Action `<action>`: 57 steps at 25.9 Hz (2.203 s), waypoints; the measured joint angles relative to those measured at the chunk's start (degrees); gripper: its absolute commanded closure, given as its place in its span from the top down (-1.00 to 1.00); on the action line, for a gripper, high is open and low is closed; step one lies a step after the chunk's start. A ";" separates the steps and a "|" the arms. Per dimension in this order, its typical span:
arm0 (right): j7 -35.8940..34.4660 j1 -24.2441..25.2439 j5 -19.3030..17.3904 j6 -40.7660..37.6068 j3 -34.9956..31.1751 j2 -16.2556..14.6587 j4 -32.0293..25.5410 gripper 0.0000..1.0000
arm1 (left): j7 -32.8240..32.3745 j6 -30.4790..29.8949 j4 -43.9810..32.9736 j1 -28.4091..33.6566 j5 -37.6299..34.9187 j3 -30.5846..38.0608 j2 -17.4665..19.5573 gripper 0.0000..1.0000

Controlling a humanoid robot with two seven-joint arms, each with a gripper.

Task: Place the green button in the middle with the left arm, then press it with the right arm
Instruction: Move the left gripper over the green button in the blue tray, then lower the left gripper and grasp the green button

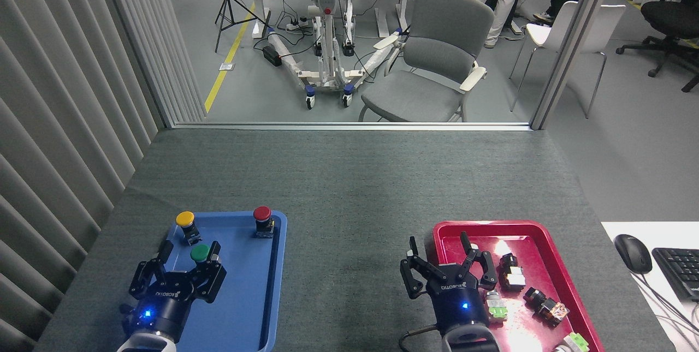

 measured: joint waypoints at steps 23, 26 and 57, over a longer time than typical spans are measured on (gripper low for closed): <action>0.17 0.20 -0.05 -0.06 2.68 -1.00 0.02 1.00 | 0.08 2.05 1.67 0.47 -0.45 -0.39 -0.18 1.00; 0.17 0.18 -0.06 -0.06 2.66 -1.21 0.03 1.00 | 0.08 1.55 1.96 0.45 -0.33 -0.51 -0.18 1.00; 0.35 -0.12 -0.97 0.09 2.18 -1.82 0.49 1.00 | -4.14 4.96 14.86 -5.18 -2.13 -8.50 0.52 0.98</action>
